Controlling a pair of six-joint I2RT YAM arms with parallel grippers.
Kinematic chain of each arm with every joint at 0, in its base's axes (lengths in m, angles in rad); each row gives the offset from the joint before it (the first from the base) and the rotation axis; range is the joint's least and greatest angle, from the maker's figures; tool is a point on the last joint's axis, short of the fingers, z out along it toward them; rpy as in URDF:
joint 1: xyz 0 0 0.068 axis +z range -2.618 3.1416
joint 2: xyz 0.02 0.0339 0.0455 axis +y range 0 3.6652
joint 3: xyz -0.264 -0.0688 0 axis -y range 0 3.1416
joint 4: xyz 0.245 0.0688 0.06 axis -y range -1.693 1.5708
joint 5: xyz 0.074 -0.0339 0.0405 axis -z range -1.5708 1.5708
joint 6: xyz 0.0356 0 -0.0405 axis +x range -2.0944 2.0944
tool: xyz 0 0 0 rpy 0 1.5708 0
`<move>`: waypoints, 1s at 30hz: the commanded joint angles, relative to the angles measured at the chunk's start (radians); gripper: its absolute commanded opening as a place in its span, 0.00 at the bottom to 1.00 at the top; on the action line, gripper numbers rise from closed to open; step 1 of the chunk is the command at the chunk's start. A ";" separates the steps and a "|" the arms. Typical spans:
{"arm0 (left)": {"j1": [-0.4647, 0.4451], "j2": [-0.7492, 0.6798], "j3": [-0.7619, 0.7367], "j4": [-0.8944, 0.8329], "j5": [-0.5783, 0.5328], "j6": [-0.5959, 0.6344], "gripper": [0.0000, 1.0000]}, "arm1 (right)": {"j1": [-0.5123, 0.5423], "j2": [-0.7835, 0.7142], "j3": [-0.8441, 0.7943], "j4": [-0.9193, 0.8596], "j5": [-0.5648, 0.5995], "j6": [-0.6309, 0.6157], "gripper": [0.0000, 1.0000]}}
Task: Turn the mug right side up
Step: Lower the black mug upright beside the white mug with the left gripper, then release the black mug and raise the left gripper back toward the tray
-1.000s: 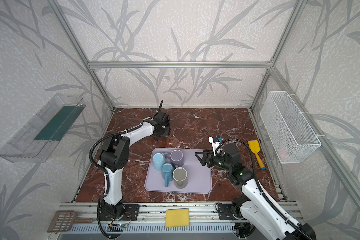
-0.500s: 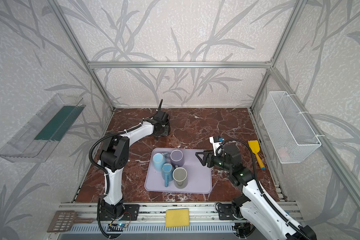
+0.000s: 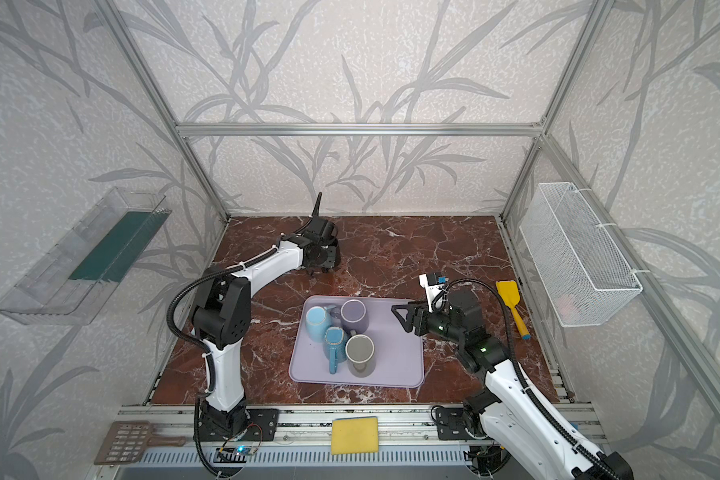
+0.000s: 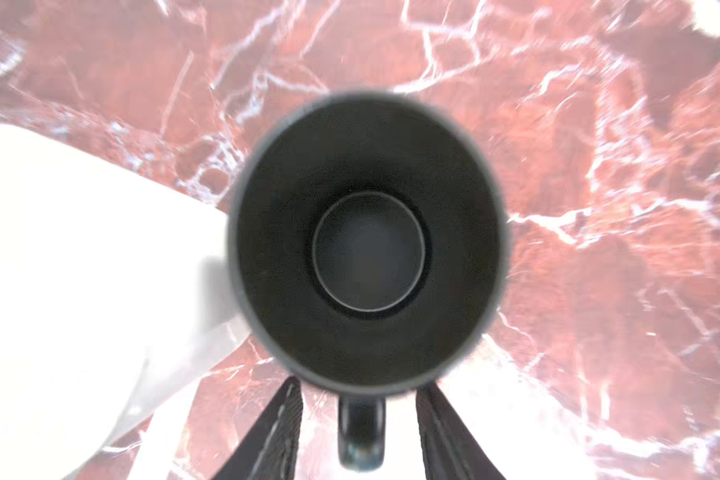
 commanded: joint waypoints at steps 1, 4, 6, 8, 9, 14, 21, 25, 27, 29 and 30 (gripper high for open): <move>-0.007 -0.064 0.017 -0.041 -0.030 0.009 0.48 | -0.003 -0.017 -0.003 -0.009 0.005 -0.020 0.69; -0.008 -0.087 0.016 -0.047 -0.031 0.010 0.48 | -0.003 -0.018 -0.001 -0.017 0.005 -0.025 0.69; -0.010 -0.107 0.016 -0.054 -0.023 0.011 0.48 | -0.003 -0.020 0.001 -0.021 0.001 -0.027 0.69; -0.013 -0.130 0.013 -0.059 -0.014 0.015 0.48 | -0.003 -0.017 0.002 -0.024 -0.005 -0.030 0.69; -0.014 -0.139 0.011 -0.060 -0.014 0.016 0.48 | -0.003 -0.017 0.004 -0.024 -0.007 -0.031 0.69; -0.020 -0.211 -0.030 -0.068 -0.001 0.020 0.48 | -0.002 -0.001 0.016 -0.038 -0.024 -0.047 0.69; -0.030 -0.353 -0.189 -0.044 0.024 -0.016 0.49 | 0.020 0.047 0.027 -0.022 -0.062 -0.060 0.69; -0.037 -0.419 -0.259 -0.037 0.030 -0.038 0.49 | 0.055 0.090 0.046 -0.032 -0.042 -0.079 0.69; -0.042 -0.449 -0.286 -0.036 0.034 -0.049 0.49 | 0.075 0.115 0.061 -0.038 -0.025 -0.089 0.69; -0.050 -0.480 -0.318 -0.042 0.028 -0.054 0.49 | 0.092 0.140 0.078 -0.043 -0.011 -0.097 0.69; -0.054 -0.497 -0.333 -0.044 0.024 -0.061 0.49 | 0.097 0.151 0.083 -0.042 -0.009 -0.098 0.69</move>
